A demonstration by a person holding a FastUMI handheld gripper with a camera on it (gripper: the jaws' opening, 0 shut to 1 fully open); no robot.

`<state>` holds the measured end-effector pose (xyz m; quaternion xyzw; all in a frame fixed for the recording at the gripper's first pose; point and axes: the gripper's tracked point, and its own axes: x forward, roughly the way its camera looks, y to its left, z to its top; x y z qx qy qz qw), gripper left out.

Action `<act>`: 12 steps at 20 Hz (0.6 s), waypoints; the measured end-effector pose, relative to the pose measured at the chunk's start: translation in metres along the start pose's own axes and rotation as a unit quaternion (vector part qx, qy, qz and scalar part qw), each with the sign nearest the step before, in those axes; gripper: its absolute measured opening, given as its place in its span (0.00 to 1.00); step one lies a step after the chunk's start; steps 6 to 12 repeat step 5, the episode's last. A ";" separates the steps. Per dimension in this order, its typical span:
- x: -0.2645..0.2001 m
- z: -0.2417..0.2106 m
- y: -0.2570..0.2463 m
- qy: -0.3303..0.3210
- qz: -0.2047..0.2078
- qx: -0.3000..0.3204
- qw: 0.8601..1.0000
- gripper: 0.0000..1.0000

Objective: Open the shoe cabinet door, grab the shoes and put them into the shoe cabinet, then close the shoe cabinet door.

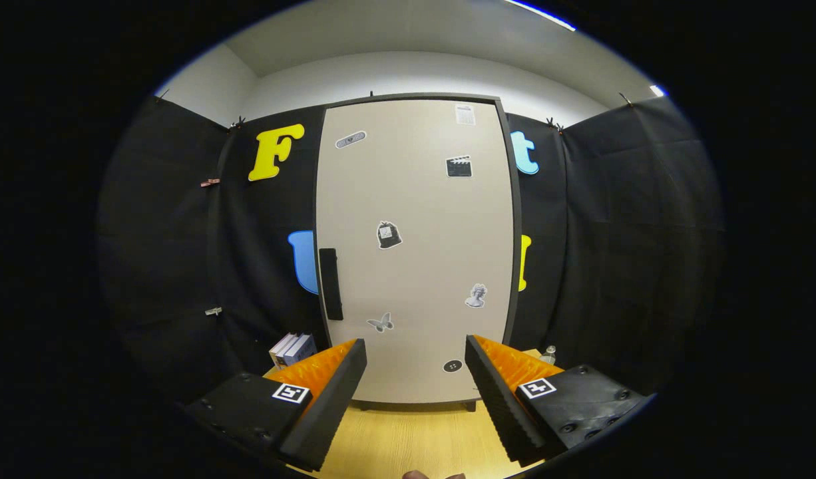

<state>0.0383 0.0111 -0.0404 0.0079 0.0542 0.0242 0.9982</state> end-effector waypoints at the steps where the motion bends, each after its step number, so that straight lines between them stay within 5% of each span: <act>1: -0.003 0.000 -0.003 0.000 -0.002 0.001 1.000 0.98; 12: -0.016 0.001 -0.012 -0.001 -0.007 -0.001 1.000 0.98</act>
